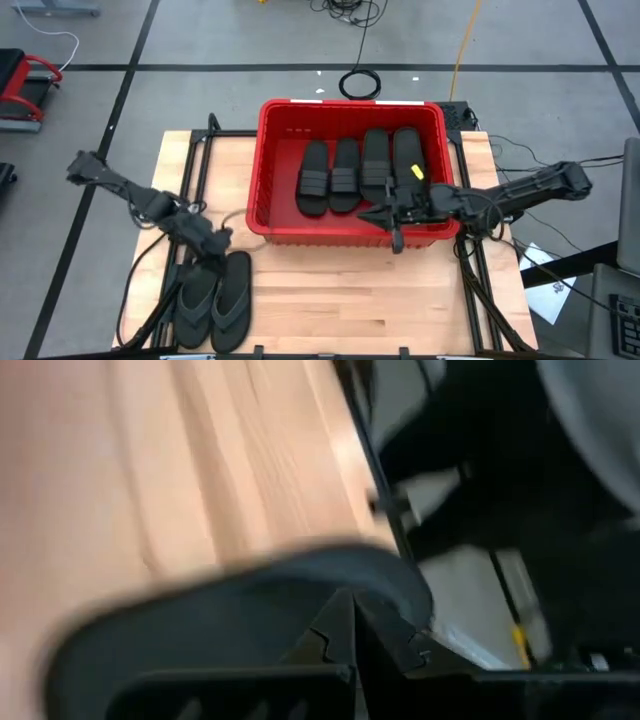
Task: Pick and place slides into bin
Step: Put the black slipper into the red bin
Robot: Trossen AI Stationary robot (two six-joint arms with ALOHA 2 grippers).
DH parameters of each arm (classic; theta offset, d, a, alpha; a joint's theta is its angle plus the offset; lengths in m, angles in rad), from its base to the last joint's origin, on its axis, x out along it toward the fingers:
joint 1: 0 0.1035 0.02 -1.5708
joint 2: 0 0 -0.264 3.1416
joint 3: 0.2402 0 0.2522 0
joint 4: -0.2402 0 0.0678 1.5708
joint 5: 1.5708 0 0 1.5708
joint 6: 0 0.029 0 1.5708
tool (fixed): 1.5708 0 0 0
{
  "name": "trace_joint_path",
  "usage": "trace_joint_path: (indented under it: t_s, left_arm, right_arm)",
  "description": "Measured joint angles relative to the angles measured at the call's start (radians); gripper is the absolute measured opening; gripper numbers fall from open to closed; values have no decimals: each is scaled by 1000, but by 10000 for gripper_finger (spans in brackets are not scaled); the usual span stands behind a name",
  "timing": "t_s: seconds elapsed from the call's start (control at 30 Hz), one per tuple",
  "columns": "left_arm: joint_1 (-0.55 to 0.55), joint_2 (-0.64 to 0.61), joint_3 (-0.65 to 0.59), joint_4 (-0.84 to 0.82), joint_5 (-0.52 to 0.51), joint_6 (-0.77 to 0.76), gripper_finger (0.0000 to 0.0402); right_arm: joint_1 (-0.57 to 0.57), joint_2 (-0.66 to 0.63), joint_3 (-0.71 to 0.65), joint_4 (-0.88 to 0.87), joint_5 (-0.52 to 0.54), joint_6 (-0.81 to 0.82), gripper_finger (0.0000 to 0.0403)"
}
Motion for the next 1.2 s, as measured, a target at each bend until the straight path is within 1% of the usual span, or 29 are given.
trace_joint_path:
  t_s: [0.1, 0.2, 0.3, 0.4, 0.5, 0.63, 0.73, 0.87, 0.93, 1.03, 1.13, 1.2]
  left_arm:
    - [-108, 59, 0, -2, 16, -70, 0]
    - [-217, 78, -1, 32, 20, -118, 0]
    - [-305, 87, -1, 53, -13, -141, 0]
    - [-342, 112, -1, 52, -69, -152, 1]
    - [-336, 163, -1, 72, -79, -146, 10]
    - [-337, 254, -1, 128, -16, -127, 49]
    - [-338, 317, -1, 194, 20, -125, 93]
    - [-337, 364, -1, 270, 23, -129, 157]
    - [-337, 373, -1, 300, 21, -119, 187]
    - [-342, 385, 0, 286, -30, -101, 224]
    - [-354, 409, 0, 254, -80, -60, 249]
    - [-357, 440, 0, 233, -87, -34, 260]
  right_arm:
    - [9, -41, -24, 0, 0, 2, 0]
    - [11, -69, -27, 3, -1, 0, 0]
    - [9, -78, -29, -2, -1, -11, 0]
    - [9, -83, -29, -3, -1, -29, 0]
    - [10, -82, -29, -16, -2, -29, 0]
    - [10, -83, -29, -19, -2, -29, 0]
    - [10, -82, -29, -16, -3, -27, 0]
    - [10, -82, -29, -17, -3, 14, 0]
    - [10, -82, -29, -16, -3, 27, 0]
    - [10, -82, -29, -17, -3, 29, 0]
    - [10, -82, -29, -17, -3, 47, 0]
    - [10, -82, -29, -17, -3, 51, 0]
